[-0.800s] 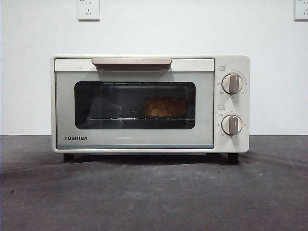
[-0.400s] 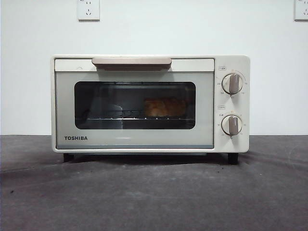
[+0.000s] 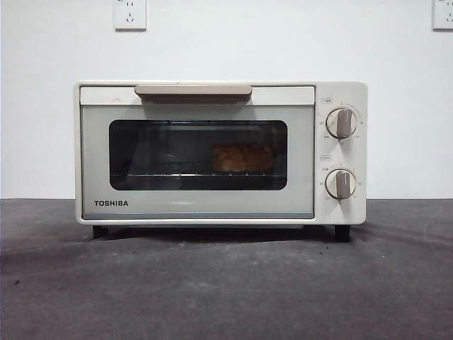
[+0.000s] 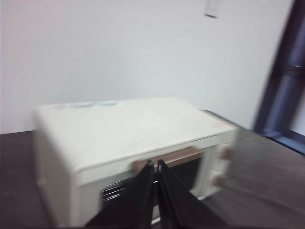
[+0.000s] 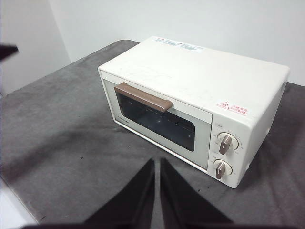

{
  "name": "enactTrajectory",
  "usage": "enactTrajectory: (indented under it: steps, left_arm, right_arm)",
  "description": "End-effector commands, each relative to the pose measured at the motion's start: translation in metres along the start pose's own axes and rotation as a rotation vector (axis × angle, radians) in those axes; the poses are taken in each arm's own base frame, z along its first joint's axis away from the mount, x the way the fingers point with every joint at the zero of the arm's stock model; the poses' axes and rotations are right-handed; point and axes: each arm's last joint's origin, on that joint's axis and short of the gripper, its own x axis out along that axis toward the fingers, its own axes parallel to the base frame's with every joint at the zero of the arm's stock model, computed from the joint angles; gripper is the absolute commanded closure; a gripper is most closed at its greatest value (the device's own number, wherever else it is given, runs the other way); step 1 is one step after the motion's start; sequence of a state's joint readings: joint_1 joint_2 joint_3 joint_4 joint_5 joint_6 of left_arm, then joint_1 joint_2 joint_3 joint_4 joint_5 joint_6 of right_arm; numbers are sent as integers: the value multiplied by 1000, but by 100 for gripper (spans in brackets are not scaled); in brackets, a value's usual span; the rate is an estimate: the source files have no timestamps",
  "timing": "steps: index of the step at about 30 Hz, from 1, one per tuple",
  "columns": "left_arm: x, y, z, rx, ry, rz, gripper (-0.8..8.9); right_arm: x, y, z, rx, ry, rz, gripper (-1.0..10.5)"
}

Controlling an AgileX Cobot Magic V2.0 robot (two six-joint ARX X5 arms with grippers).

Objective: The left arm flap open the oven, the right arm pick bread and place it into oven, the left arm flap close the oven

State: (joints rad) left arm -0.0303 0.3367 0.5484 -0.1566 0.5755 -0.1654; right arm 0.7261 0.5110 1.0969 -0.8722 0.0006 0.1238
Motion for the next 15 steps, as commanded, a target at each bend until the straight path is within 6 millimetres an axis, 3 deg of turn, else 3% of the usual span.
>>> enactTrajectory:
  steps: [1,5,8,15]
  left_arm:
    - [0,13,-40,3,-16,140,793]
    - [-3,28,-93,-89,-17,367,793]
    - [-5,35,-120,-119,12,485,793]
    - [-9,41,-145,-120,48,601,793]
  right_arm:
    - [-3,1,5,0,-26,10,931]
    - [-3,1,5,0,-26,10,931]
    - [-3,1,5,0,-26,11,931]
    - [-3,1,5,0,-26,10,930]
